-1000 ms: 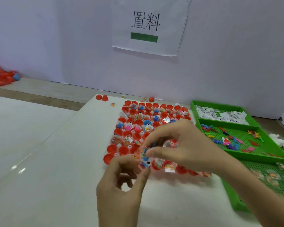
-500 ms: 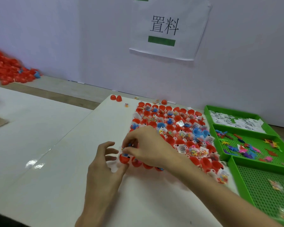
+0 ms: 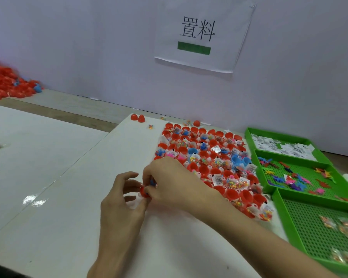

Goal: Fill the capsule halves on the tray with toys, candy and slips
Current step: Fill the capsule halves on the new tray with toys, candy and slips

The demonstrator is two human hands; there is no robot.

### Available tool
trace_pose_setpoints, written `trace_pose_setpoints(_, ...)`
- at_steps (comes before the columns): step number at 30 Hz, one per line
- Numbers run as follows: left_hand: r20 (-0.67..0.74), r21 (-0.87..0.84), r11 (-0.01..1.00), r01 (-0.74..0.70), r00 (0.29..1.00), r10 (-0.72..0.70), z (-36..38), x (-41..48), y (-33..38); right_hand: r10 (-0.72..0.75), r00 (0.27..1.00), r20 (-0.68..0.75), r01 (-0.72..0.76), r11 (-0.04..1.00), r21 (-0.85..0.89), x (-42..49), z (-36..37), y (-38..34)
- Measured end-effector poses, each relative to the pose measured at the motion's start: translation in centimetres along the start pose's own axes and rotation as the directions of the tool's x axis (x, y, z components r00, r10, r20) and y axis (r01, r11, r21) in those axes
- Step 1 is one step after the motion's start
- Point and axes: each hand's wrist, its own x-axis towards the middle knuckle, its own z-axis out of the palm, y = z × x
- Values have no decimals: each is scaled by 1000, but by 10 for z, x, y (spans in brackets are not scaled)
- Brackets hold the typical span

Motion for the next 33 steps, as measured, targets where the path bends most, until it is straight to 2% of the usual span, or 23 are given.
trace_pose_setpoints(11, 33, -11, 999, -40, 999, 41, 1, 3, 2, 2, 994, 106, 7, 997, -82, 7, -6, -1)
trace_pose_setpoints(17, 44, -14, 998, -55, 998, 55, 1, 3, 0, -11, 984, 177, 17, 999, -37, 6, -1, 1)
trace_pose_setpoints(25, 38, -38, 998, -46, 998, 48, 2, 4, -2, 66, 996, 59, -72, 990, 122, 7, -3, 6)
trace_pose_setpoints(33, 35, -12, 998, -54, 998, 54, 2, 4, 2, 48, 995, 86, -57, 993, 100, 6, -10, 9)
